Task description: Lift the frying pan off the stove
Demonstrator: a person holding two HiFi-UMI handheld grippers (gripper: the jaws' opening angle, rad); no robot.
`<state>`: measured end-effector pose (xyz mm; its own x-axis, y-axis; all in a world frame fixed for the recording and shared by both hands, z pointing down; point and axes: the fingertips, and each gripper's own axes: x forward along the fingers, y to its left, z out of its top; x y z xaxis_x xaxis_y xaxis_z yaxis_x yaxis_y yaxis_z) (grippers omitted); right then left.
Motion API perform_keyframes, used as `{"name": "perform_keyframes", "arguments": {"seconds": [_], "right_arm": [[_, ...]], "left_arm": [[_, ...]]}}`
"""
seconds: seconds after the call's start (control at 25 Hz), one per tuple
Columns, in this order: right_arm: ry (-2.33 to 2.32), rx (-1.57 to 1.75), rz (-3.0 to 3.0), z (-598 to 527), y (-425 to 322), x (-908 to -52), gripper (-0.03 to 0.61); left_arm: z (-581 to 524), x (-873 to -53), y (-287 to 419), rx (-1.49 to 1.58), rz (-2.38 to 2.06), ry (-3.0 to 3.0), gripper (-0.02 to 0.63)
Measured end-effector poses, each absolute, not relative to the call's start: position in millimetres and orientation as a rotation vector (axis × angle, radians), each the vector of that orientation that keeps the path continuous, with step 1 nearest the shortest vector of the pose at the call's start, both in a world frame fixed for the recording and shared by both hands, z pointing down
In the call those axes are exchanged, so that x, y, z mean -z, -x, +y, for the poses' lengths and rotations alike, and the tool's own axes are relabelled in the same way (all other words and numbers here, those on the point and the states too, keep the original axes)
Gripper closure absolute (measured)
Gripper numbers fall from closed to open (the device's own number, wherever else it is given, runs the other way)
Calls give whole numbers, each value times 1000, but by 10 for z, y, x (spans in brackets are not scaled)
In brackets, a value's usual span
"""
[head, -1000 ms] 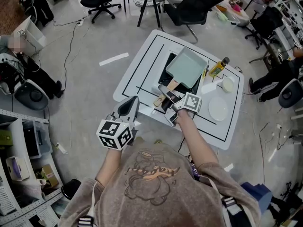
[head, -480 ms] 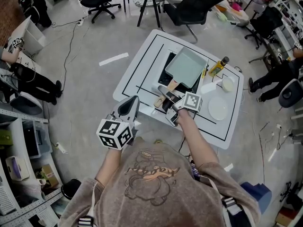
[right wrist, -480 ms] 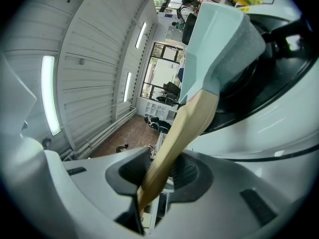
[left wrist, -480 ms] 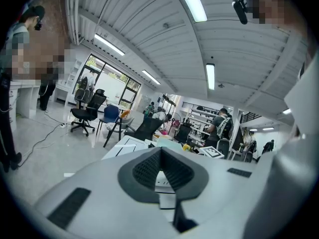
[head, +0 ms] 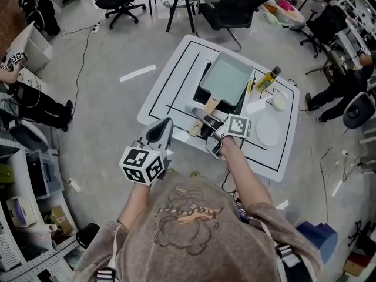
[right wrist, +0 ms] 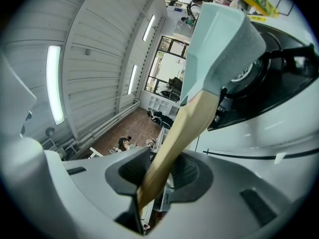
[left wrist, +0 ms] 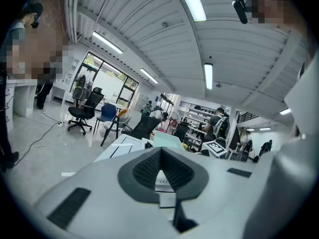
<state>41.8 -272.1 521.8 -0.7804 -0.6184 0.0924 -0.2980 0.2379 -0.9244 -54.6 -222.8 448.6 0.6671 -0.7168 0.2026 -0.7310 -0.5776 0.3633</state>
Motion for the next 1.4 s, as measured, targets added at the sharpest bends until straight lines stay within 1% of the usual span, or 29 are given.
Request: {"name": "perform_keyframes", "arguments": {"seconds": [0.4, 1.0, 1.4], "right_arm": [[851, 1520, 2262, -2534, -471, -5038, 454], [981, 1550, 2136, -2084, -870, -5100, 448], [1006, 1470, 2103, -1815, -1060, -4954, 446]], "left_arm": [[-2207, -4497, 398, -49, -1065, -2490, 607], [-2126, -4539, 36, -73, -922, -2530, 607], [-2065, -4554, -238, -92, -822, -2560, 607]]}}
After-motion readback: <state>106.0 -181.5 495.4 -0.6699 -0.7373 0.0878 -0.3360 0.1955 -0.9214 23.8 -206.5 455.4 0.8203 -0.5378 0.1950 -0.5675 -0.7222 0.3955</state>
